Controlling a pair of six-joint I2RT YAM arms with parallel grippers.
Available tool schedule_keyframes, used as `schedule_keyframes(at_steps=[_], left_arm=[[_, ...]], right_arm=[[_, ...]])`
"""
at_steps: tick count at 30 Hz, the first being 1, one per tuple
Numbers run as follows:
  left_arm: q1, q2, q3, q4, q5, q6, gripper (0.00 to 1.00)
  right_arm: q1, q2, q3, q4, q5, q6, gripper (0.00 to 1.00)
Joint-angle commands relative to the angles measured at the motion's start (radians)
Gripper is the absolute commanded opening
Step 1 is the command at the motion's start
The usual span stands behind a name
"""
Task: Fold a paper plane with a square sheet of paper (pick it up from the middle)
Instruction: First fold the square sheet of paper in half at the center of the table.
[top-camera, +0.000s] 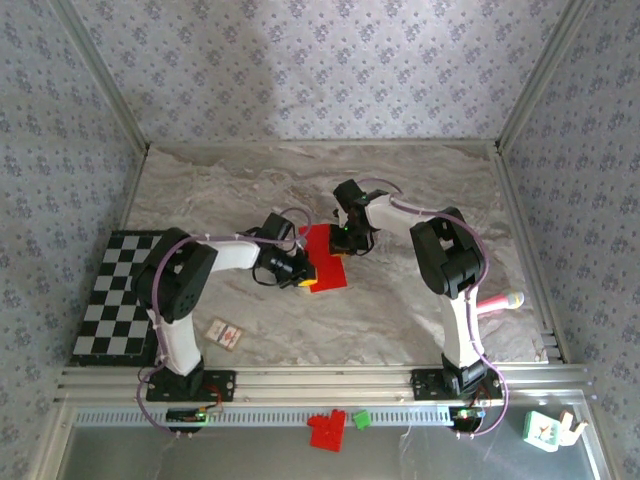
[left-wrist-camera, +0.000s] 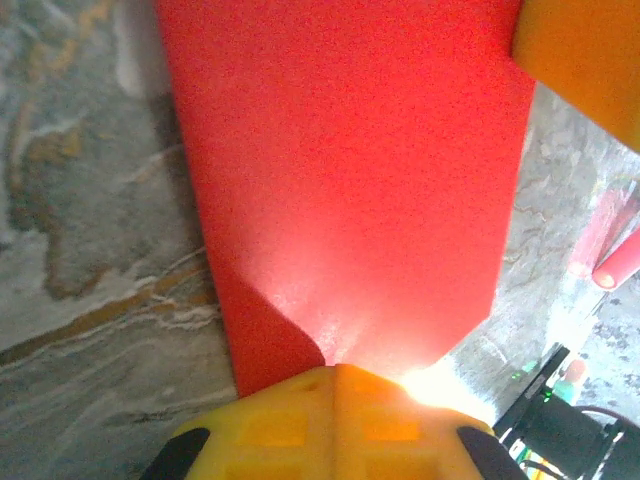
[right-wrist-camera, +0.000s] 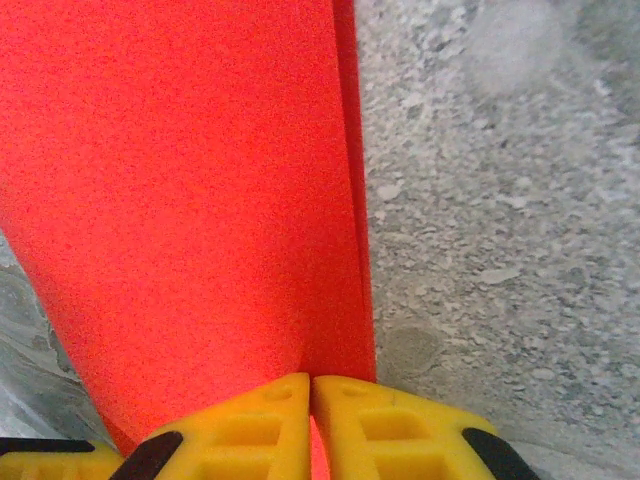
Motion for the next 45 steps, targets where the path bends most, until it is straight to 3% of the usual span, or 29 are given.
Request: schedule_keyframes(at_steps=[1, 5, 11, 15, 19, 26, 35, 45], left_arm=[[-0.006, 0.001, -0.088, -0.041, -0.083, 0.072, 0.06], [-0.004, -0.038, -0.137, -0.1, -0.136, 0.116, 0.06], [-0.003, -0.167, -0.092, -0.196, -0.126, 0.155, 0.06], [-0.006, -0.211, -0.029, -0.15, -0.105, 0.106, 0.06], [-0.022, -0.153, 0.007, -0.046, -0.073, 0.036, 0.06], [-0.057, -0.027, 0.086, -0.105, -0.086, 0.091, 0.06], [-0.095, -0.037, -0.055, -0.116, -0.158, 0.12, 0.06], [-0.092, -0.195, -0.164, -0.178, -0.182, 0.132, 0.07]], right_arm=[[-0.022, 0.189, -0.12, -0.086, 0.232, 0.015, 0.12], [-0.02, 0.191, -0.129, -0.082, 0.232, 0.019, 0.12], [-0.021, 0.187, -0.136, -0.078, 0.236, 0.023, 0.12], [-0.02, 0.187, -0.136, -0.073, 0.236, 0.027, 0.12], [-0.02, 0.187, -0.136, -0.072, 0.234, 0.032, 0.12], [-0.022, 0.188, -0.139, -0.071, 0.232, 0.028, 0.12], [-0.022, 0.193, -0.137, -0.066, 0.238, 0.028, 0.12], [-0.025, 0.192, -0.137, -0.064, 0.238, 0.029, 0.12]])
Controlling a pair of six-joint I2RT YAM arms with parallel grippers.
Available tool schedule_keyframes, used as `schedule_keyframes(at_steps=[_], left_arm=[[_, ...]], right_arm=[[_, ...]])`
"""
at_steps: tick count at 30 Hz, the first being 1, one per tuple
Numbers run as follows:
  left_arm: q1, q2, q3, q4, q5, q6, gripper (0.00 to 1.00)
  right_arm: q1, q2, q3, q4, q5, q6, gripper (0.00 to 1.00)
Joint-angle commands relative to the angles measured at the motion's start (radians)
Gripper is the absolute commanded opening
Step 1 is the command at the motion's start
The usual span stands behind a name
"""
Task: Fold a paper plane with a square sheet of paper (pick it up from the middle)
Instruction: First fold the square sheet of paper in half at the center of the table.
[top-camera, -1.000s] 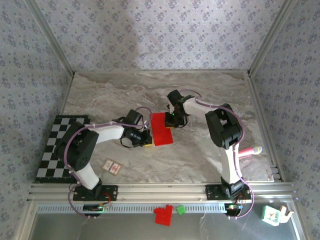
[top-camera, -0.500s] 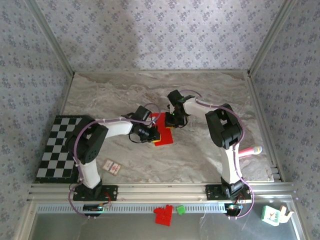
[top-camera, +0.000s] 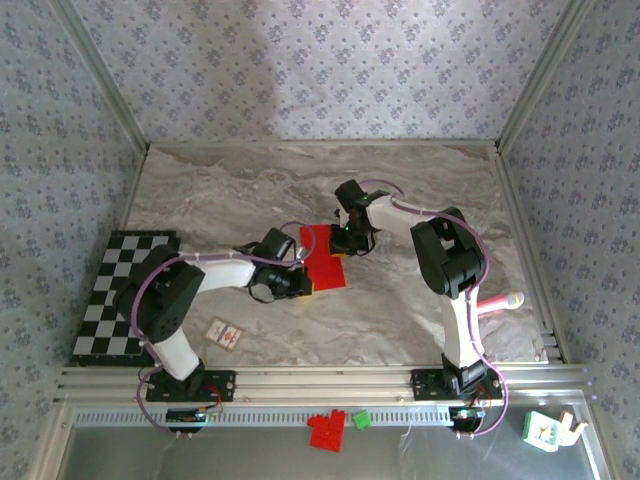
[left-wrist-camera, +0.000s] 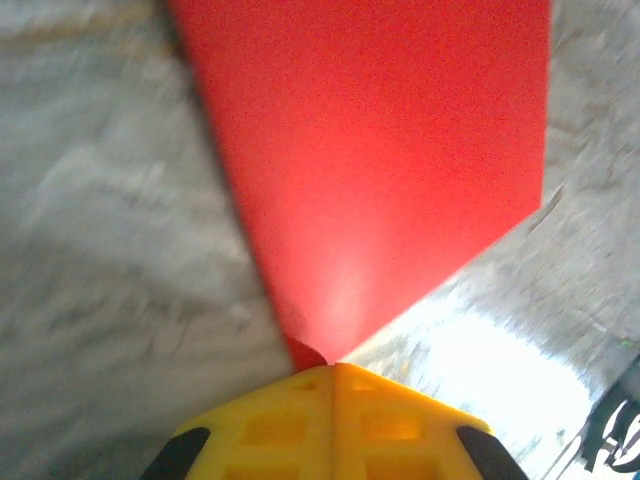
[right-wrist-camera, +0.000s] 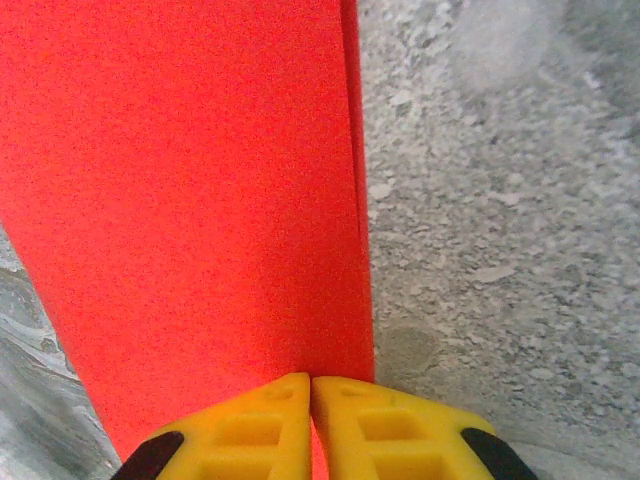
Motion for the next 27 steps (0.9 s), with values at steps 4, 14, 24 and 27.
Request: schedule_keyframes(at_steps=[4, 14, 24, 27], left_arm=[[0.024, -0.085, 0.058, -0.141, -0.011, -0.004, 0.1], [0.136, 0.014, 0.207, 0.005, -0.023, -0.193, 0.3], [0.16, 0.127, 0.288, 0.079, 0.028, -0.245, 0.24], [0.159, 0.144, 0.282, 0.082, 0.033, -0.248, 0.21]], right_arm=[[-0.018, 0.184, -0.117, -0.081, 0.238, 0.012, 0.12], [-0.018, 0.036, -0.016, -0.023, 0.065, 0.129, 0.19], [-0.024, -0.108, -0.011, 0.102, -0.096, 0.196, 0.24], [-0.03, -0.106, -0.025, 0.11, -0.106, 0.192, 0.23]])
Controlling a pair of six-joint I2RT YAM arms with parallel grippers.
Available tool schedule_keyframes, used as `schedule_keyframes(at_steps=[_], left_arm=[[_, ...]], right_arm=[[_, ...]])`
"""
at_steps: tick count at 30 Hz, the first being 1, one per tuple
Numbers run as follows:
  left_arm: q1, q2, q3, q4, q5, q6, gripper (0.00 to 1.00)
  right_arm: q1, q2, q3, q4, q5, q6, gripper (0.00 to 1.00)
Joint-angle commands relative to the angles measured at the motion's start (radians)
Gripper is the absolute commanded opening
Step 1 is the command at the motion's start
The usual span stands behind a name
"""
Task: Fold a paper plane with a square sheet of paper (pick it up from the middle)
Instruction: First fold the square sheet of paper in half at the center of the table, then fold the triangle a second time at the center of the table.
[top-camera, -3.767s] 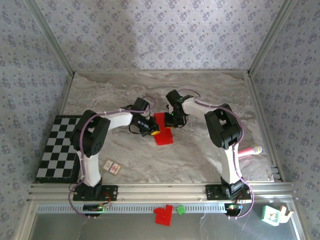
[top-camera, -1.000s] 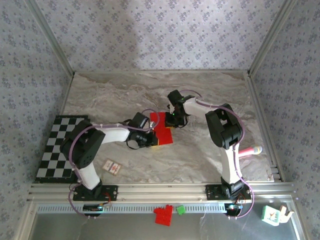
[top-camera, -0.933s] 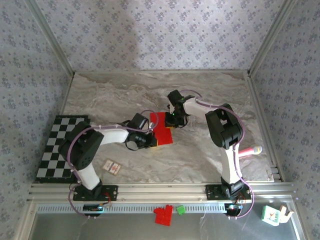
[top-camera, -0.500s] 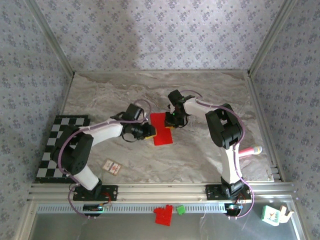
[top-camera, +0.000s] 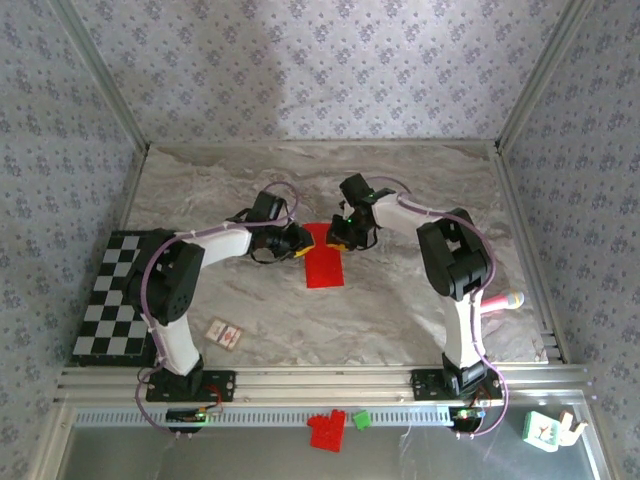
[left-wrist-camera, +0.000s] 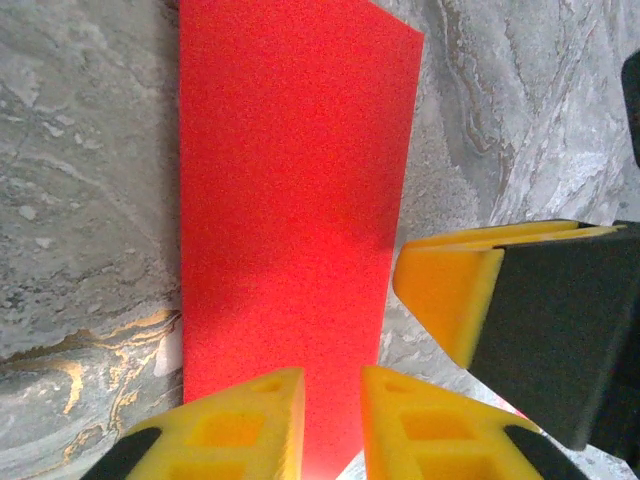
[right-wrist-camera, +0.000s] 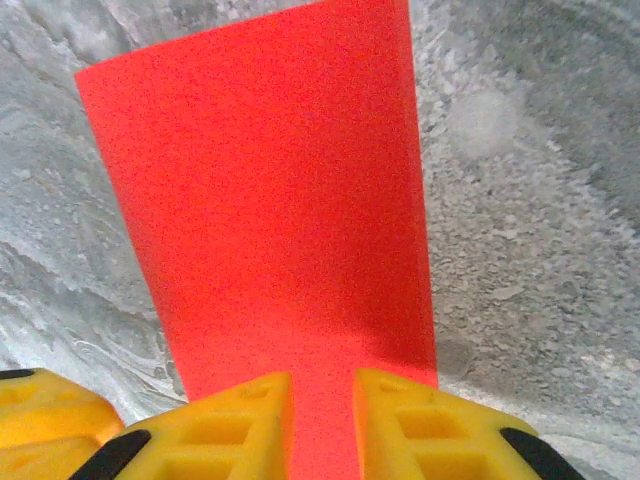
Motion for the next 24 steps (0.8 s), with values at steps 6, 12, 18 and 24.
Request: schedule_keyframes(at_steps=[6, 12, 18, 24], left_arm=[[0.002, 0.061, 0.041, 0.033, 0.046, -0.022, 0.17], [0.001, 0.105, 0.064, 0.008, 0.046, -0.018, 0.17], [0.002, 0.139, 0.064, -0.055, 0.009, -0.007, 0.15], [0.001, 0.155, 0.059, -0.087, -0.006, -0.001, 0.15]], right_arm=[[-0.017, -0.015, -0.042, 0.031, -0.042, 0.019, 0.23], [-0.031, -0.044, -0.083, 0.067, -0.038, 0.025, 0.23], [-0.048, -0.124, -0.168, 0.097, -0.014, 0.029, 0.3], [-0.052, -0.199, -0.293, 0.119, -0.039, 0.049, 0.37]])
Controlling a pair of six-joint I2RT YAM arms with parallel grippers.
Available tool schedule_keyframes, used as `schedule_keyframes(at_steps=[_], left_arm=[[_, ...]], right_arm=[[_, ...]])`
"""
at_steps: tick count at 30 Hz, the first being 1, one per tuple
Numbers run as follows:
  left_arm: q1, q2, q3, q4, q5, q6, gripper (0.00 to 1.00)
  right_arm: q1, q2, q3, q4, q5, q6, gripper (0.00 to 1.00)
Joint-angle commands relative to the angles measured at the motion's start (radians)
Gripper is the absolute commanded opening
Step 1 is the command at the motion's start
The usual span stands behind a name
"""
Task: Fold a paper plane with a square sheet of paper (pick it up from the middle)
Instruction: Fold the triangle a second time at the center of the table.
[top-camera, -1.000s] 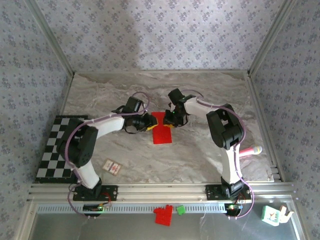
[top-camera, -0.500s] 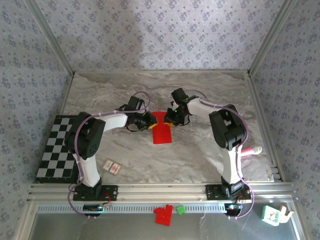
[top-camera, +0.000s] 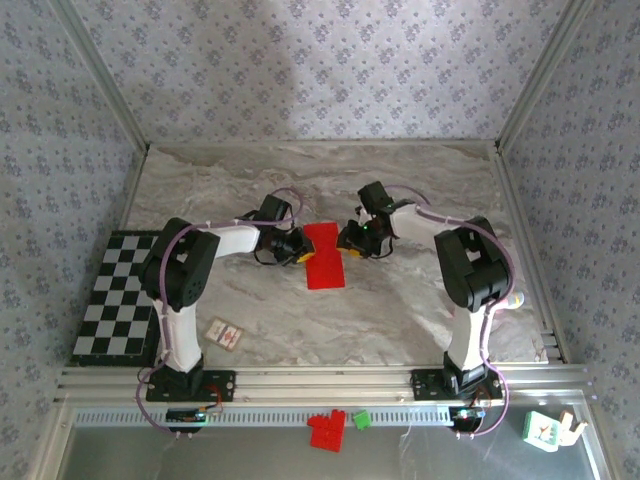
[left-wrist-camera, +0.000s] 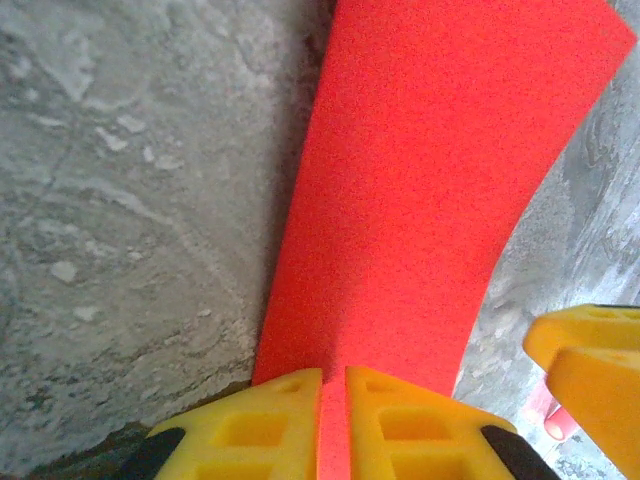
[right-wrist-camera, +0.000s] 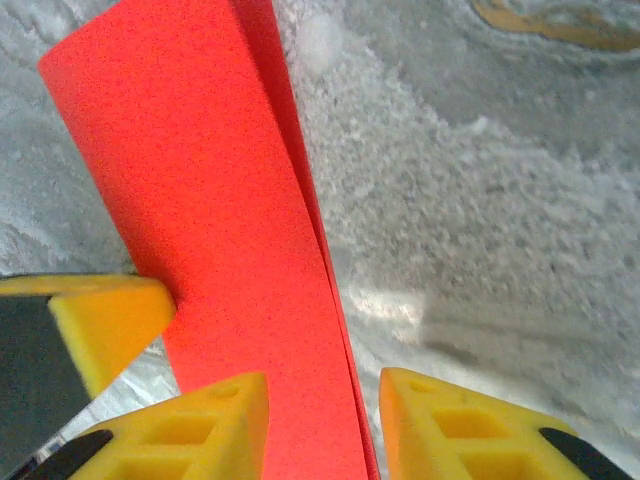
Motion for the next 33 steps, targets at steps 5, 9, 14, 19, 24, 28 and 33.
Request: schedule_keyframes(at_steps=[5, 9, 14, 19, 24, 28, 33], left_arm=[[0.0, 0.033, 0.006, -0.067, -0.026, 0.01, 0.15], [0.001, 0.038, 0.004, -0.075, -0.029, 0.005, 0.15], [0.0, 0.041, 0.0, -0.08, -0.031, -0.003, 0.15], [0.0, 0.043, 0.0, -0.087, -0.037, -0.014, 0.14], [0.0, 0.05, 0.0, -0.091, -0.037, -0.022, 0.14], [0.0, 0.055, 0.004, -0.095, -0.036, -0.024, 0.14], [0.0, 0.055, 0.003, -0.096, -0.035, -0.025, 0.14]], right_arm=[[0.01, -0.078, -0.138, 0.02, -0.071, 0.042, 0.39], [0.024, -0.102, -0.18, 0.035, -0.113, 0.05, 0.4], [0.044, -0.119, -0.212, 0.056, -0.134, 0.063, 0.4], [0.054, -0.126, -0.234, 0.074, -0.146, 0.073, 0.38], [0.066, -0.122, -0.24, 0.079, -0.159, 0.065, 0.37], [0.075, -0.114, -0.238, 0.09, -0.178, 0.061, 0.37], [0.076, -0.128, -0.249, 0.111, -0.193, 0.065, 0.37]])
